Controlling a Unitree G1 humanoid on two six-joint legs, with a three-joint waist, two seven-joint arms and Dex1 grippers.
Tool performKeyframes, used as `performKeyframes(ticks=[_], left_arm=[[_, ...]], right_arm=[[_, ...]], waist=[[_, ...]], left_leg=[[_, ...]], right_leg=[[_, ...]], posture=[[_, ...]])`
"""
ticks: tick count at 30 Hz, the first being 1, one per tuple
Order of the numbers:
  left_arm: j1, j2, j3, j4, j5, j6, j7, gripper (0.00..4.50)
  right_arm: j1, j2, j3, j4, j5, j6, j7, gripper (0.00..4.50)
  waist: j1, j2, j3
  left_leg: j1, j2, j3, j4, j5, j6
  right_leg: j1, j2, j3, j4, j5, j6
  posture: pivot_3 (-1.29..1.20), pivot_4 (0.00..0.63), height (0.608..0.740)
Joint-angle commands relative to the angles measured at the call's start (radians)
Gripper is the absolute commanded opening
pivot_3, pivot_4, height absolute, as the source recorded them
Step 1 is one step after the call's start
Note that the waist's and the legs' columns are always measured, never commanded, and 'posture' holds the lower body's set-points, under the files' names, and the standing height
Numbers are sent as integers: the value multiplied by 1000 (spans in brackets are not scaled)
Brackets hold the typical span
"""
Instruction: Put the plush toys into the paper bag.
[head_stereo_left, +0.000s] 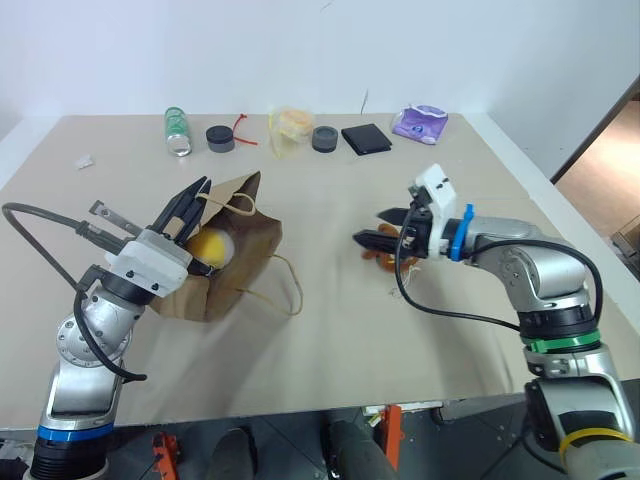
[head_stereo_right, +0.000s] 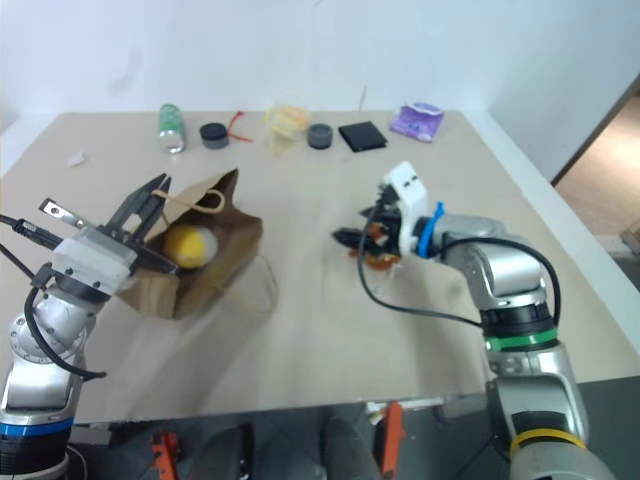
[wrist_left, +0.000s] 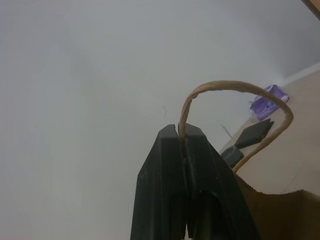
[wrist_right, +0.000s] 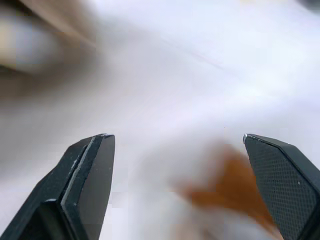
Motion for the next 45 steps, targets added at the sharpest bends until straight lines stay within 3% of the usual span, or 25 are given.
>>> performKeyframes(ticks=[1, 4, 7, 12, 14, 16, 19, 22, 29, 33, 38, 45], left_arm=[[-21, 7, 20, -9, -17, -17, 9, 0], [-26, 13, 32, 3, -19, -21, 9, 0], [-25, 15, 45, 11, -24, -21, 13, 0], [-16, 12, 52, 5, -24, -16, 13, 0], [-14, 11, 52, 2, -23, -13, 15, 0], [-12, 7, 55, 0, -23, -9, 20, 0], [-12, 4, 56, 1, -22, -7, 25, 0], [-12, 2, 51, 0, -20, -5, 30, 0], [-11, -1, 41, -4, -14, -3, 37, 0], [-2, -6, 42, -9, -12, -2, 43, 0], [13, -24, 28, -26, 1, 1, 53, 0], [11, -28, 31, -27, 8, 2, 60, 0]], right_arm=[[-23, -7, 62, 75, -116, -60, -45, 4433], [-12, 3, 89, 131, -161, -97, -48, 4433], [-9, 22, 86, 163, -171, -124, -45, 3656], [-38, 57, 35, 147, -137, -120, -38, 1316], [-49, 66, 17, 149, -128, -118, -39, 685], [-69, 116, -53, 82, -24, -91, -3, 260], [-104, 185, -122, -38, 127, 21, 40, 245], [-131, 239, -95, -149, 226, 158, 64, 245], [-164, 417, 10, -230, 293, 275, 3, 245], [-191, 545, 114, -126, 212, 214, -69, 245], [-292, 703, 149, 107, 107, 50, -127, 245], [-326, 781, 180, 297, -7, -106, -146, 245]], waist=[[-2, 0, 0], [-1, 1, 0], [0, 1, 0], [-1, 1, 0], [-1, 1, 0], [-1, 1, 0], [-5, 2, 1], [-5, 2, 1], [-1, 1, 0], [-1, 1, 0], [-4, 1, 0], [-2, 1, 0]], left_leg=[[0, 0, 0, 0, 0, 0], [0, 0, 0, 0, 0, 0], [0, 0, 0, 0, 0, 0], [0, 0, 0, 5, 0, 0], [0, 0, 0, 5, 0, 0], [0, 0, 0, 5, 0, 0], [0, 0, 0, 5, 0, 1], [0, 0, 0, 3, 0, 1], [-1, 0, -1, 2, 0, 0], [-1, 0, -1, 2, 0, 0], [-1, 1, -1, 2, 0, 0], [-2, 1, -2, 1, 0, 0]], right_leg=[[0, 0, 0, 0, 0, 0], [0, 1, 1, 0, 0, 0], [1, 1, 1, 0, 0, 1], [2, 0, 2, 0, 3, 3], [2, 0, 2, 0, 4, 3], [1, 1, 2, 0, 5, 2], [0, 2, 3, 0, 5, 2], [-1, 3, 5, 1, 5, 2], [-1, 3, 4, 1, 2, 1], [-1, 3, 3, 1, 2, 1], [-1, 3, 1, 1, 4, 0], [-1, 3, -1, 1, 2, -1]], posture=[[0, 150, 740], [0, 150, 740], [0, 150, 740], [0, 150, 740], [0, 150, 740], [0, 150, 740], [0, 150, 740], [0, 150, 740], [0, 150, 740], [0, 150, 740], [0, 150, 740], [0, 150, 740]])
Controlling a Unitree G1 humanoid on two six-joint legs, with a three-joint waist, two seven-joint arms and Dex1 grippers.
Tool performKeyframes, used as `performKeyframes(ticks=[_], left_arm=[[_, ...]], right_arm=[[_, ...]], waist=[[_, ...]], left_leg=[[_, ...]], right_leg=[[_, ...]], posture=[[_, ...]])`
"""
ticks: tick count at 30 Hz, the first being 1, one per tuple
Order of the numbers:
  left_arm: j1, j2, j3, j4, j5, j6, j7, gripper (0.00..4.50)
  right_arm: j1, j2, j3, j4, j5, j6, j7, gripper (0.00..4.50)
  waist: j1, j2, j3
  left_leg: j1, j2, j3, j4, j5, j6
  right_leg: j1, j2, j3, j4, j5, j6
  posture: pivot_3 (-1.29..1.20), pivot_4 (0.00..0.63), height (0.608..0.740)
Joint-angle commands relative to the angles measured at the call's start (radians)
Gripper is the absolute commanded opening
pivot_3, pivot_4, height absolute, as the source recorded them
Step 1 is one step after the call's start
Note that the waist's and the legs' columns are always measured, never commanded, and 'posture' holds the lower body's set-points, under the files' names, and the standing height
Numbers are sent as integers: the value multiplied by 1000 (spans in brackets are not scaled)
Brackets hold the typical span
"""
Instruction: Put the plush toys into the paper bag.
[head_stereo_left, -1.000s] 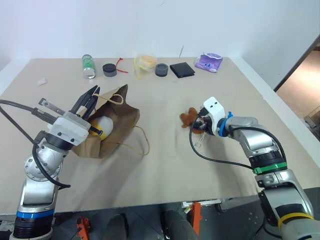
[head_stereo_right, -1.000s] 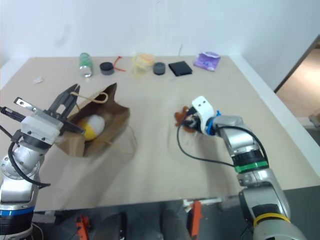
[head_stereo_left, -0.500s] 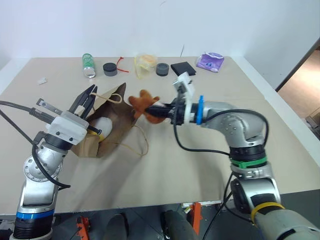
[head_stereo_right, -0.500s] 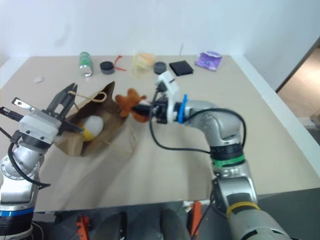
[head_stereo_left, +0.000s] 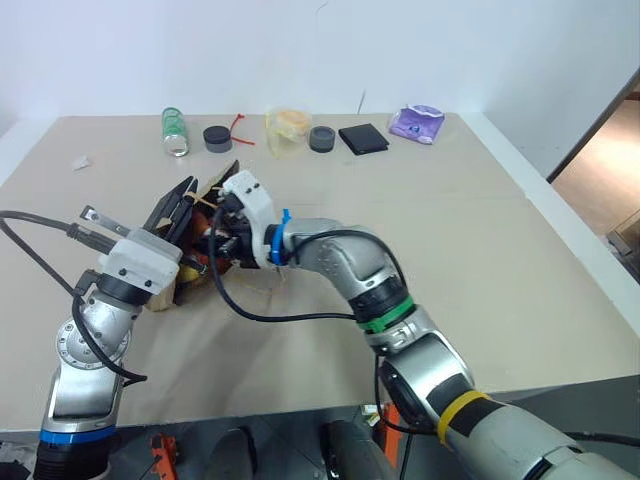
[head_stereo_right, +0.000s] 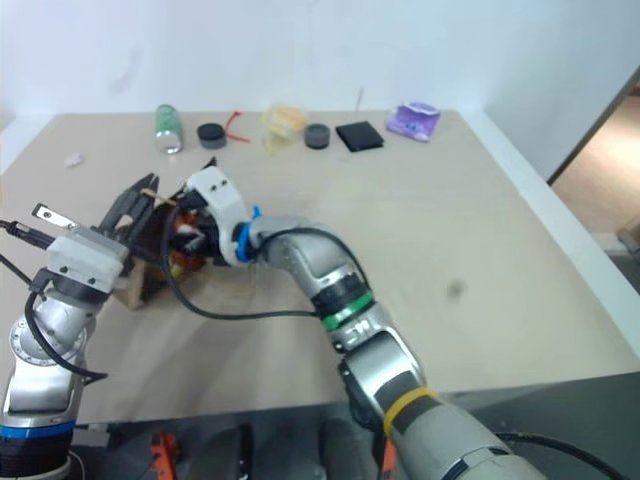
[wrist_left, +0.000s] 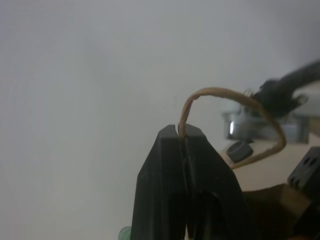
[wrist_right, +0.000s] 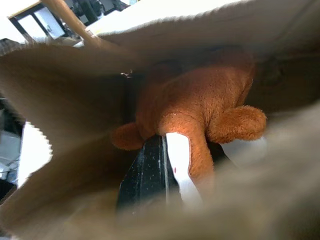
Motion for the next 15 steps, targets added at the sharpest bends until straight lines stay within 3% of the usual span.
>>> performKeyframes(ticks=[1, 6, 7, 9, 15], left_arm=[[-6, 0, 14, -41, 0, -7, 17, 0], [-4, 1, 17, -39, 1, -8, 20, 0], [-5, 1, 17, -37, 2, -9, 21, 0], [-7, 3, 16, -34, 1, -9, 22, 0], [-16, 10, 17, -19, -8, -12, 19, 0]], right_arm=[[-12, 7, 14, 32, -52, -69, 6, 745], [9, -31, -31, -64, -22, -34, 49, 3005], [11, -47, -48, -93, -9, -19, 56, 3638], [20, -81, -81, -152, 19, 17, 71, 4408], [93, -225, -180, -335, 93, 22, 138, 4408]], waist=[[3, 0, 0], [2, 0, 0], [2, 0, 0], [2, 0, 0], [4, 0, 0]], left_leg=[[-1, 0, 0, 0, 0, 0], [-1, 0, -1, 0, 0, 0], [-1, 0, -1, 0, 0, 0], [-1, 0, -2, 0, 0, 0], [-1, 0, -2, 0, 0, 0]], right_leg=[[0, 0, 0, 0, 0, 0], [0, -1, -1, 0, -1, 0], [0, -1, -2, 0, -1, 0], [0, -1, -2, 0, -1, 0], [0, -1, -2, 0, -1, 0]], posture=[[0, 150, 740], [0, 150, 740], [0, 150, 740], [0, 150, 740], [0, 150, 740]])
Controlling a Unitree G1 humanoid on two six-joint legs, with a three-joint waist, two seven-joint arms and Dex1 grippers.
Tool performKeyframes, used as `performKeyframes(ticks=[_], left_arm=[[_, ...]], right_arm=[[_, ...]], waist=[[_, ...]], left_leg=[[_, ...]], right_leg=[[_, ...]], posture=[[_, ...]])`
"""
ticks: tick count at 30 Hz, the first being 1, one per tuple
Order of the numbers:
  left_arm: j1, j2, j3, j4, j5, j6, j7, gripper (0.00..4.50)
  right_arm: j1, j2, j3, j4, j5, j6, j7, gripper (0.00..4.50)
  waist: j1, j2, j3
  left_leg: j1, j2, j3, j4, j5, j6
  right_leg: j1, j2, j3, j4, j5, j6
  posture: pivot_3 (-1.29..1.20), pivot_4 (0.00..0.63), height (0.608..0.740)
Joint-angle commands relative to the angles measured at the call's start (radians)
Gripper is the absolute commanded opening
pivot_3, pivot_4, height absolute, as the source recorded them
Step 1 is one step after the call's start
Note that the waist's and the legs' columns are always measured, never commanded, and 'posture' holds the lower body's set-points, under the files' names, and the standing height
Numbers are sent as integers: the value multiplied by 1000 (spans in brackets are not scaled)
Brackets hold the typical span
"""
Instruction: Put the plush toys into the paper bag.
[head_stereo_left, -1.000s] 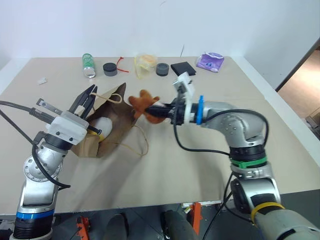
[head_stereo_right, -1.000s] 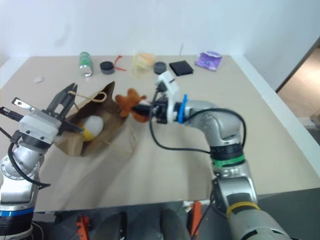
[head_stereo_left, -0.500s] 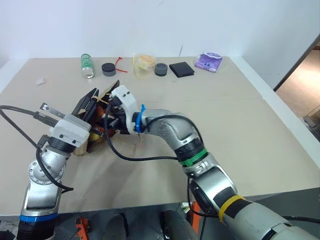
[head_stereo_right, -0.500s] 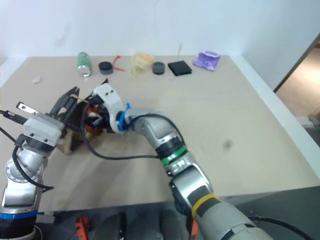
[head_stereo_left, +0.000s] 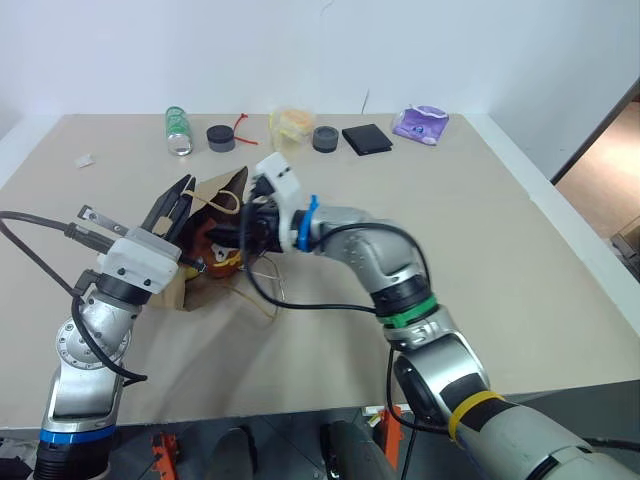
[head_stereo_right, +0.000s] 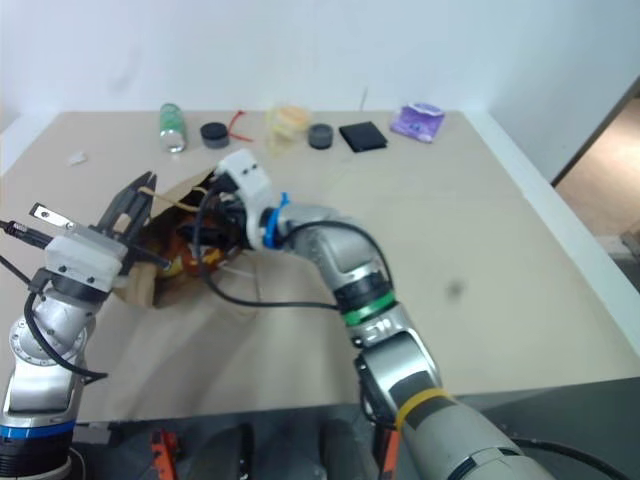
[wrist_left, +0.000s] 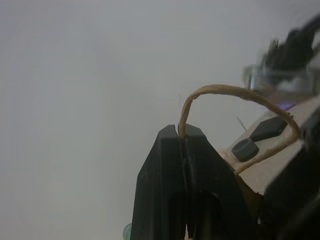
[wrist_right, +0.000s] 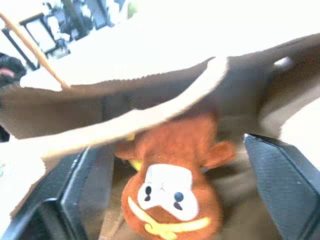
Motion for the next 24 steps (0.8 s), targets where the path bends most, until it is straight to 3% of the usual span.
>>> performKeyframes(ticks=[1, 7, 11, 16, 24], left_arm=[[-16, 10, 15, -17, -10, -11, 3, 0], [-33, 15, 25, 9, -40, -3, -5, 0], [-39, 23, 32, 24, -52, -4, -12, 0], [-41, 26, 37, 31, -60, -2, -19, 0], [-42, 31, 40, 27, -63, 8, -22, 0]], right_arm=[[53, -80, -65, -153, 51, -69, 81, 4408], [336, -371, 71, -368, -53, -415, 377, 4408], [439, -476, 198, -214, -382, -1011, 322, 4408], [404, -436, 235, 3, -619, -1473, 100, 4408], [298, -295, 287, 206, -802, -1673, -117, 4408]], waist=[[0, 0, 0], [2, 0, 0], [-5, 0, 0], [-7, 0, 0], [-4, 0, 0]], left_leg=[[0, 0, 0, 0, 0, 0], [2, 0, 0, -2, 0, 0], [3, 0, 1, -2, 0, -1], [7, 0, 3, -1, 0, -1], [9, -1, 3, -1, 1, -2]], right_leg=[[0, 0, 0, 0, 0, 0], [1, 0, 0, 0, -2, 1], [1, 0, 1, 0, -3, 0], [2, 0, 2, 0, 1, 0], [4, 0, 4, 0, 2, 0]], posture=[[0, 150, 740], [0, 150, 740], [0, 150, 740], [0, 150, 740], [0, 150, 740]])
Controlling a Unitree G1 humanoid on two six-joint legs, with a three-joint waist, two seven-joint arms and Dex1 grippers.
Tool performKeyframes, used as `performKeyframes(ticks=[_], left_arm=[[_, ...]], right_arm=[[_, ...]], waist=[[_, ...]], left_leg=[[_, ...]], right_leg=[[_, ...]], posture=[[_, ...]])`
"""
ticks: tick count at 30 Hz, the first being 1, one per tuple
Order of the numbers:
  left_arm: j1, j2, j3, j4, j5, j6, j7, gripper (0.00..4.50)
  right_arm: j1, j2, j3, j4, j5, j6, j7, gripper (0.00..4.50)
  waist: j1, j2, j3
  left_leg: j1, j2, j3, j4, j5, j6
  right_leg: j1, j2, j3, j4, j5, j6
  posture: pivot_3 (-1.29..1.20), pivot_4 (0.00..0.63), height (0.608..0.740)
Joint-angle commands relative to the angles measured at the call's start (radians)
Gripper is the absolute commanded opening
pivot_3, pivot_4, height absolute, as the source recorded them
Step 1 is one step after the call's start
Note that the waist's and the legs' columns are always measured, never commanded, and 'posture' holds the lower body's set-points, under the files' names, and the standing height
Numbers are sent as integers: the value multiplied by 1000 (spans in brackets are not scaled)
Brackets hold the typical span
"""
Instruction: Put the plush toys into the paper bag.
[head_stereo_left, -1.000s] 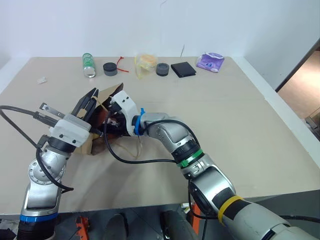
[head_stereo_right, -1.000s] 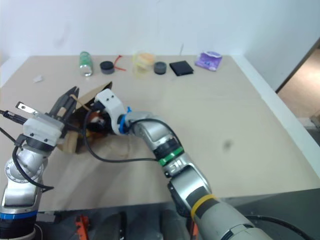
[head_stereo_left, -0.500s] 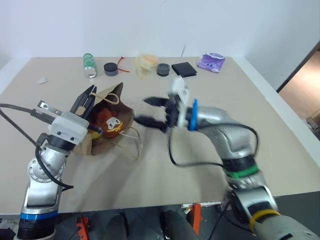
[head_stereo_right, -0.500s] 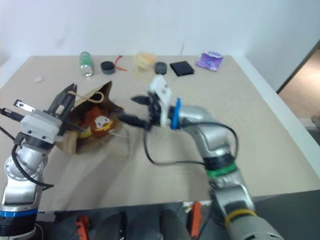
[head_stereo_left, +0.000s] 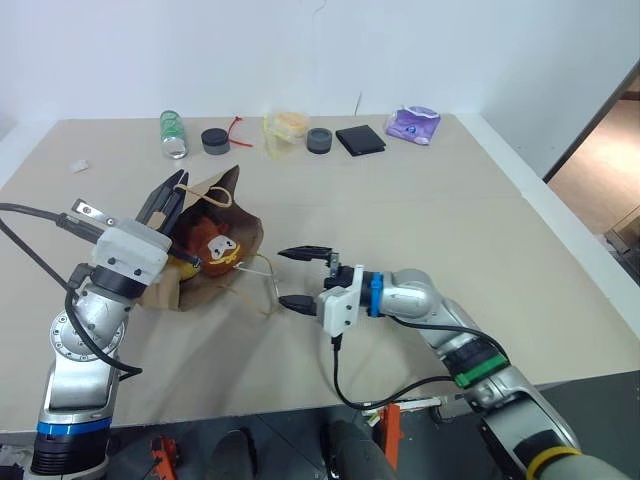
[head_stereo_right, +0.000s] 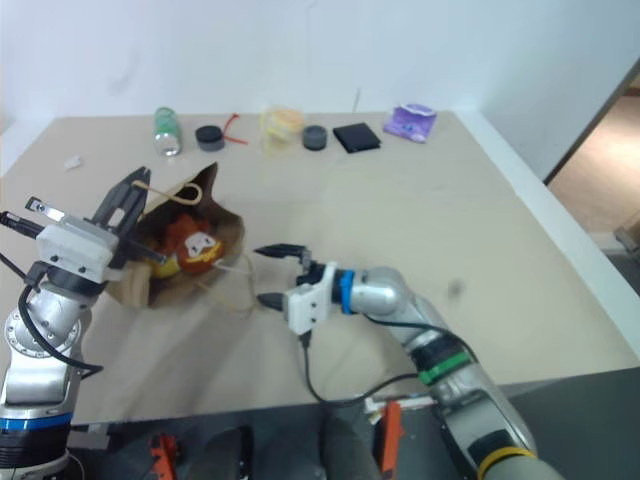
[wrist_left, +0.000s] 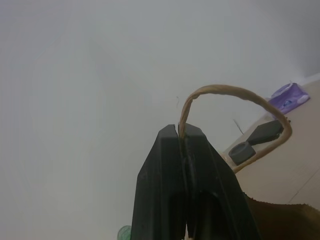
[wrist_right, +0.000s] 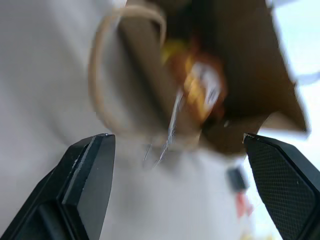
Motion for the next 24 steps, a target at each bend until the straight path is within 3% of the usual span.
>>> performKeyframes(ticks=[1, 2, 4, 5, 6, 7, 8, 12, 13, 24], left_arm=[[-13, 16, 24, -19, -14, 0, 1, 0], [-13, 16, 24, -19, -13, 0, 1, 0], [-13, 18, 29, -23, -15, 8, 5, 0], [-13, 20, 31, -24, -16, 10, 6, 0], [-12, 22, 33, -24, -17, 12, 6, 0], [-11, 23, 35, -25, -18, 13, 7, 0], [-11, 23, 36, -25, -18, 14, 7, 0], [-10, 20, 37, -24, -17, 17, 8, 0], [-11, 18, 37, -22, -18, 20, 9, 0], [-65, 7, 43, -22, -45, 72, 31, 0]], right_arm=[[-51, 43, 17, 69, -57, -55, -77, 4408], [-60, 52, 21, 84, -66, -63, -89, 4408], [-71, 46, 34, 110, -103, -83, -107, 3792], [-69, 44, 29, 119, -98, -88, -116, 3697], [-67, 42, 19, 125, -87, -93, -126, 3057], [-66, 38, 2, 124, -82, -111, -152, 2808], [-67, 36, -7, 125, -79, -125, -171, 2144], [-77, 29, -25, 102, -74, -156, -219, 308], [-82, 27, -37, 92, -65, -157, -228, 146], [-231, -17, -202, 2, 85, -84, -255, 146]], waist=[[1, 0, 0], [1, 0, 0], [1, 0, 0], [1, 0, 0], [1, 0, 0], [1, 0, 0], [1, 0, 0], [1, 0, 0], [1, 0, 0], [2, 0, 0]], left_leg=[[0, 0, 0, 0, 0, 0], [0, 0, 0, 0, 0, 0], [0, 0, 0, 0, 0, 0], [0, 0, 0, 0, 0, 0], [0, 0, 0, 0, 0, 0], [0, 0, 0, 0, 0, 0], [0, 0, 0, 0, 0, 0], [0, 0, 0, 0, 0, 0], [0, 0, 0, 0, 0, 0], [0, 0, 1, 0, 0, 0]], right_leg=[[0, 0, 0, 0, 0, 0], [0, 0, 1, 0, 0, 0], [0, 0, 1, 0, -1, 0], [0, 0, 1, 0, -1, 0], [0, 0, 1, 0, -1, 0], [0, 0, 1, 0, -1, 0], [0, 0, 1, 0, -1, 0], [0, 0, 1, 0, 0, 0], [0, 0, 1, 0, 0, 0], [0, 0, 2, 0, 0, 0]], posture=[[0, 150, 740], [0, 150, 740], [0, 150, 740], [0, 150, 740], [0, 150, 740], [0, 150, 740], [0, 150, 740], [0, 150, 740], [0, 150, 740], [0, 150, 740]])
